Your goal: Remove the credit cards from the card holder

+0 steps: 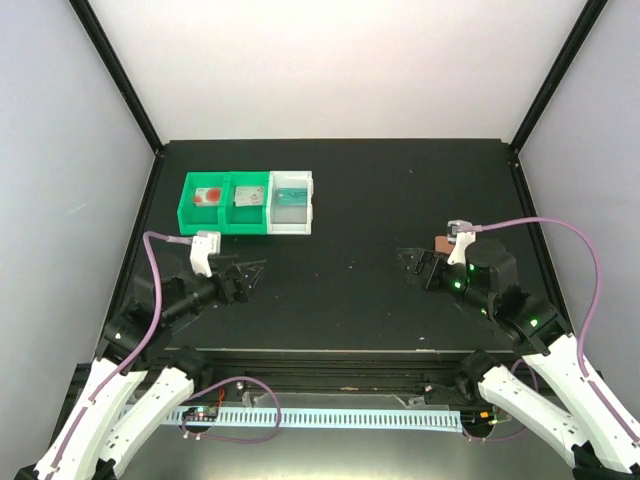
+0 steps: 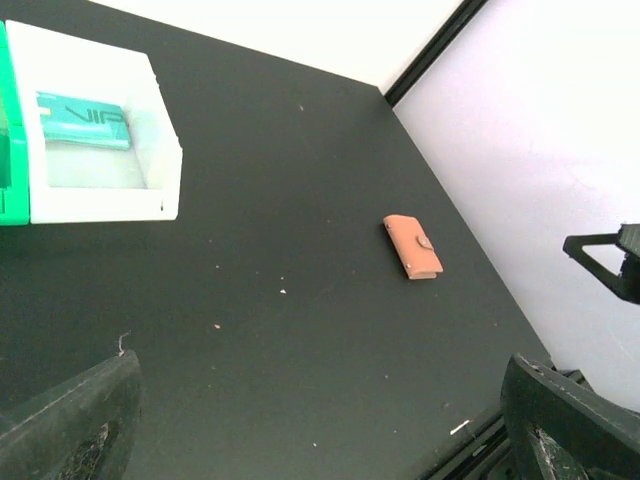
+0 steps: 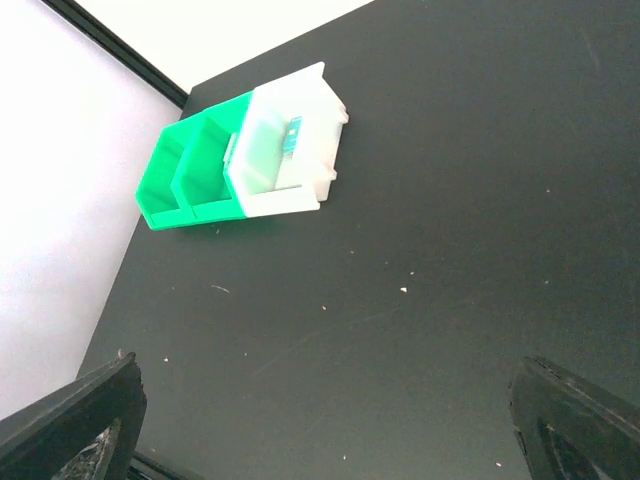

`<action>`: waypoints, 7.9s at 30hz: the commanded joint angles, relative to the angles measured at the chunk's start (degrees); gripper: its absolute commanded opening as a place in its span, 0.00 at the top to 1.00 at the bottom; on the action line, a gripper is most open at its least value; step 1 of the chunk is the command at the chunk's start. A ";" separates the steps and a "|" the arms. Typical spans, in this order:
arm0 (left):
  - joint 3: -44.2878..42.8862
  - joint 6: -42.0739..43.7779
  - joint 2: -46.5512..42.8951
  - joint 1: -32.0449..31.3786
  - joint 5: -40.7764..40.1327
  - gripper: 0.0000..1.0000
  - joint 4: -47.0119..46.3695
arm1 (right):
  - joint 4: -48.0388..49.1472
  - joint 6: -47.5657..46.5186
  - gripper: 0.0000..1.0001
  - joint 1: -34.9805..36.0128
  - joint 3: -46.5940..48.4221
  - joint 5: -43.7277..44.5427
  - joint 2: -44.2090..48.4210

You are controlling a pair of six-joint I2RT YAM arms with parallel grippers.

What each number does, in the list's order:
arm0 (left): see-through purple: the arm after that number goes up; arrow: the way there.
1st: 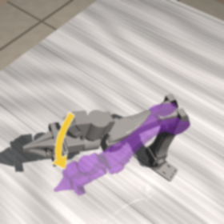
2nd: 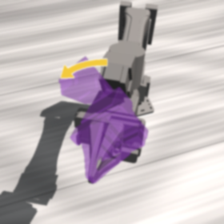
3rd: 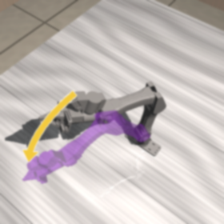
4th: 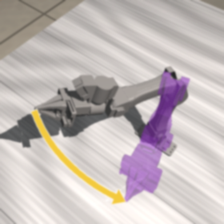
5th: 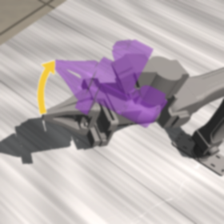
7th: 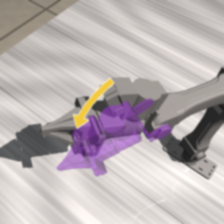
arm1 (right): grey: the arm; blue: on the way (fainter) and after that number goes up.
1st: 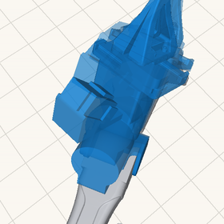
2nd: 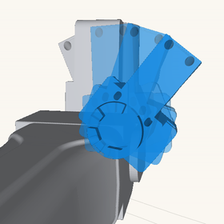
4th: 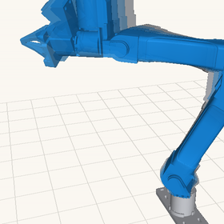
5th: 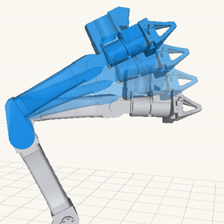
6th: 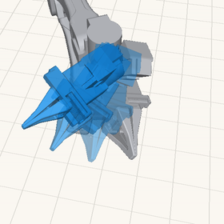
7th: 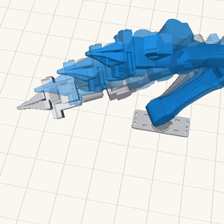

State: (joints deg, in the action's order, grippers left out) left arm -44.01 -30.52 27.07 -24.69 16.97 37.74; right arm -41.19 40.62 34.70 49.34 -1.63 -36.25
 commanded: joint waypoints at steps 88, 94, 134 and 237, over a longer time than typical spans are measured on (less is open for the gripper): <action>0.51 7.85 0.72 0.52 -13.01 0.01 6.03 | 9.01 -11.18 0.60 -3.01 -0.26 -3.93 -54.82; 0.50 7.66 0.97 0.53 -13.15 0.01 6.11 | 4.48 -12.75 0.61 -1.39 0.79 0.25 -49.76; 0.36 7.70 3.32 0.52 -11.79 0.01 6.33 | 0.24 -11.88 0.73 7.23 8.24 16.73 -58.36; 23.25 -18.48 28.69 0.42 23.61 0.81 -32.43 | 29.24 3.46 0.99 19.40 -4.15 -11.74 -40.19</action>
State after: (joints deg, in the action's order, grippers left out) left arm -19.99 -52.36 51.94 -24.71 41.65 6.50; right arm -14.04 42.98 53.91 46.70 -16.60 -75.55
